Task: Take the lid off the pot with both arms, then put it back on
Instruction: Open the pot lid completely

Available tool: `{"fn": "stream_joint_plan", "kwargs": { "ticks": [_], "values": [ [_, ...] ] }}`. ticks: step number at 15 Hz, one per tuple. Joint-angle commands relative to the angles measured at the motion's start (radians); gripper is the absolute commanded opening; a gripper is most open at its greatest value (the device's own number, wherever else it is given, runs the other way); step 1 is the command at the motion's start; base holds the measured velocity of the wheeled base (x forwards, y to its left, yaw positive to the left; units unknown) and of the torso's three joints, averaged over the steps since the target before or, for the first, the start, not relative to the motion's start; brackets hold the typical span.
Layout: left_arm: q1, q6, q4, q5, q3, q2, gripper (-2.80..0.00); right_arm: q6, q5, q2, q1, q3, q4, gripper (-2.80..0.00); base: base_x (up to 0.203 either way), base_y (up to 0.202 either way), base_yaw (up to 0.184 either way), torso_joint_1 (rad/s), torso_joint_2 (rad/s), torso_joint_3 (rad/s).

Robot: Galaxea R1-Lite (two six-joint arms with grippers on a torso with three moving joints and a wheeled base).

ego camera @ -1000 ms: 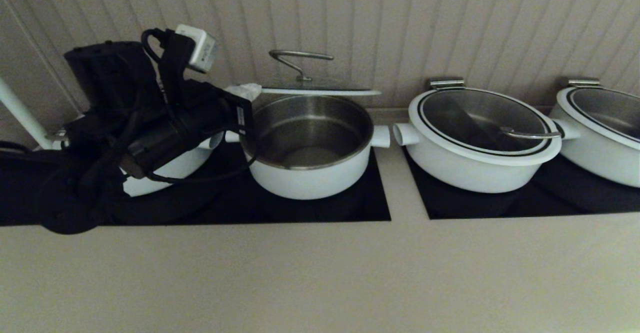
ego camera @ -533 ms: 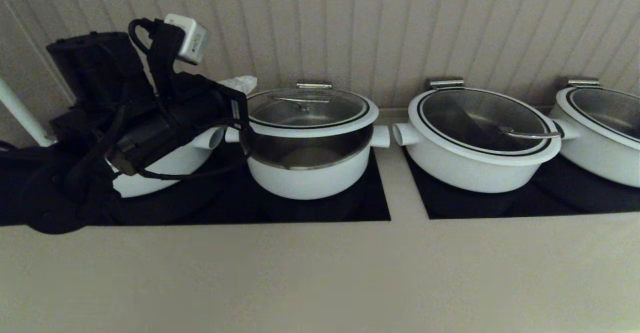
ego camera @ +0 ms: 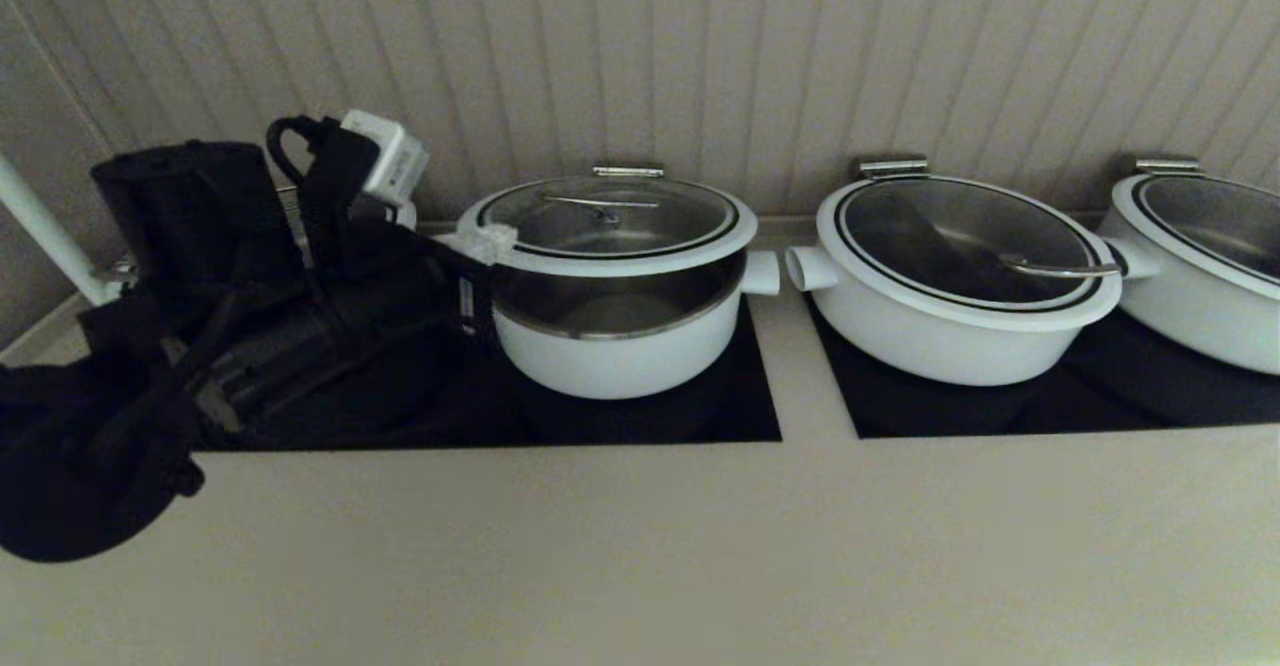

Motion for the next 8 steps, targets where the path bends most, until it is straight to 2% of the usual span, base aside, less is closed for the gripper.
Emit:
{"fn": "stream_joint_plan", "kwargs": {
  "ticks": [1, 5, 8],
  "values": [
    [-0.04, 0.0, -0.008, -0.002, 0.094, -0.029, -2.8, -0.002, 0.0, 0.0, 0.0, 0.0, 0.0, -2.8, 0.0, 0.0, 0.0, 0.0, 0.0, 0.0],
    [-0.098, -0.002, -0.009, 0.001, 0.122, -0.011, -2.8, 0.0, 0.0, 0.0, 0.0, 0.0, 0.0, -2.8, 0.0, 0.0, 0.0, 0.0, 0.0, 0.0],
    [-0.112, 0.003, -0.011, 0.003, 0.122, 0.026, -2.8, -0.001, 0.0, 0.0, 0.0, 0.0, 0.0, -2.8, 0.0, 0.0, 0.0, 0.0, 0.0, 0.0]
  ]
}}
